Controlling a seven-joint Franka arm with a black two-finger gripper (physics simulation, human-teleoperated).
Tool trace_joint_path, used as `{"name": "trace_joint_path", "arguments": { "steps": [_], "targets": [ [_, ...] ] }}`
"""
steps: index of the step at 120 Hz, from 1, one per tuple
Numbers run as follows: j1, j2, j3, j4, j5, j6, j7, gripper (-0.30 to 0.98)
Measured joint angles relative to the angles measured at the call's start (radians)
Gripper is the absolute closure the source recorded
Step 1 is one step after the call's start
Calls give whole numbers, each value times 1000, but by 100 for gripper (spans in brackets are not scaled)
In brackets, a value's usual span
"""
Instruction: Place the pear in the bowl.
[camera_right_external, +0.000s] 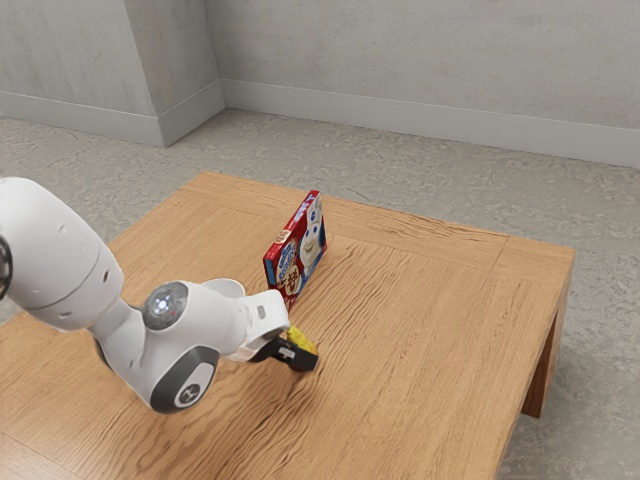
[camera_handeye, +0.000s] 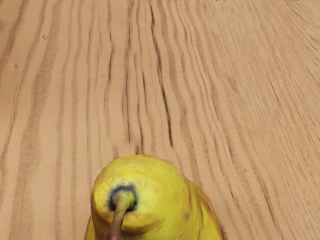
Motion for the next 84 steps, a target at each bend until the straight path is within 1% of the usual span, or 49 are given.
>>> {"name": "trace_joint_path", "arguments": {
  "steps": [21, 46, 70, 74, 84],
  "targets": [
    [2, 37, 19, 25, 13, 1, -52, 0],
    [3, 84, 21, 82, 22, 1, -96, 0],
    [3, 104, 20, 89, 24, 1, -127, 0],
    [3, 105, 20, 89, 25, 1, -131, 2],
    [3, 107, 20, 89, 25, 1, -141, 13]
  ]
}}
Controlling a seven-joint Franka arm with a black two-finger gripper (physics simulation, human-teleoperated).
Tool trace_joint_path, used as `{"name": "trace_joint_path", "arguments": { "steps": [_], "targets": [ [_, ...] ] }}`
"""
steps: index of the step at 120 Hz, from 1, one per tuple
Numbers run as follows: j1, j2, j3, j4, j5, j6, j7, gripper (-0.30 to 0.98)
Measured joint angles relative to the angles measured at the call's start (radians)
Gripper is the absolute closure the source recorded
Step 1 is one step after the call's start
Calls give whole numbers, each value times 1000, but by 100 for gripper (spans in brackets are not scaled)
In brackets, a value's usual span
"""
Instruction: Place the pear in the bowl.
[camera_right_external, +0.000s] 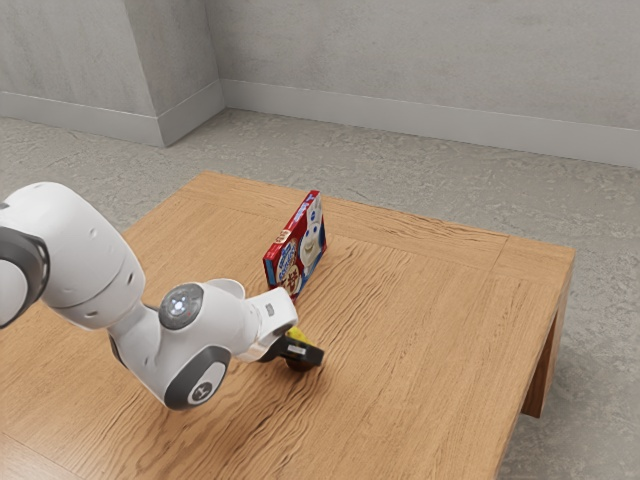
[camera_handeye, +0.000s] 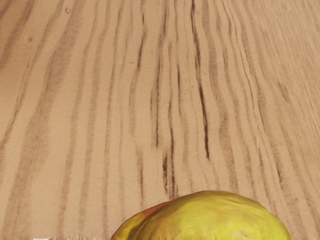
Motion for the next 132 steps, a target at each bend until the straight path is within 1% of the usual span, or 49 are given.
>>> {"name": "trace_joint_path", "arguments": {
  "steps": [6, 20, 26, 31, 36, 49, 92, 117, 132],
  "targets": [
    [0, 3, 0, 0, 0, 0, -5, 17],
    [0, 5, 0, 0, 0, 2, -12, 16],
    [1, 5, 0, 2, 0, 3, -14, 13],
    [0, 10, 0, 16, 3, 3, -18, 21],
    [0, 15, -1, 28, 8, 2, -21, 26],
    [0, 24, -1, 37, 16, 1, -28, 31],
    [0, 5, -1, 32, 28, -1, -45, 32],
    [0, 3, -2, 17, 29, -1, -50, 38],
    [0, -23, 0, 17, 37, -1, -53, 37]
  ]
}}
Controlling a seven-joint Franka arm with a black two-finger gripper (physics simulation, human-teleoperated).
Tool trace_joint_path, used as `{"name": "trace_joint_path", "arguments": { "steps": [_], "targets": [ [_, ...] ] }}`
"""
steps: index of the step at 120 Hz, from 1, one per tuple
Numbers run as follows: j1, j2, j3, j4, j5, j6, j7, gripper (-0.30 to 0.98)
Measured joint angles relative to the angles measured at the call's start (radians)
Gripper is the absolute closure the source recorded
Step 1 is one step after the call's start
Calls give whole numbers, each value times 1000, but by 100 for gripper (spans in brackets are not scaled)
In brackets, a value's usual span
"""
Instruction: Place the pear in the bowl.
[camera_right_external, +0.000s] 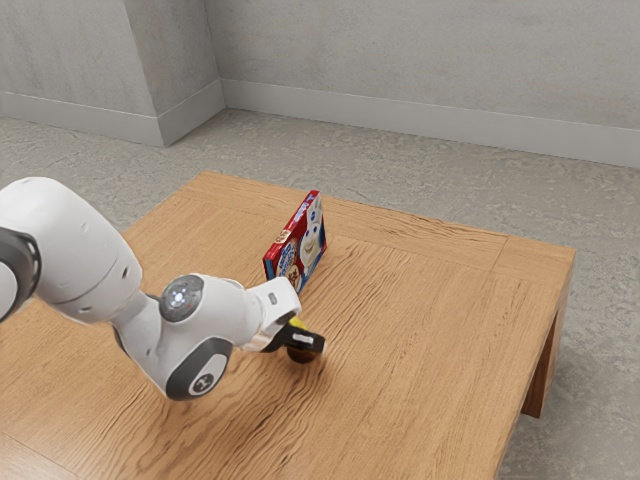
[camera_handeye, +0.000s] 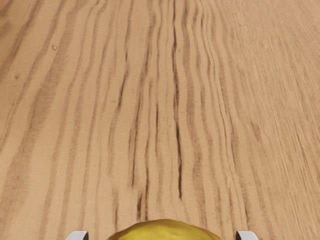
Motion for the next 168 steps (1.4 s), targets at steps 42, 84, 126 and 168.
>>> {"name": "trace_joint_path", "arguments": {
  "steps": [42, 84, 126, 168],
  "targets": [
    [0, -220, 166, 2, 129, -134, -2, 38],
    [5, -286, 288, -48, 155, -290, 0, 37],
    [42, -107, 315, 123, 158, -334, 19, 42],
    [52, -97, 299, 146, 161, -350, 29, 14]
  ]
}}
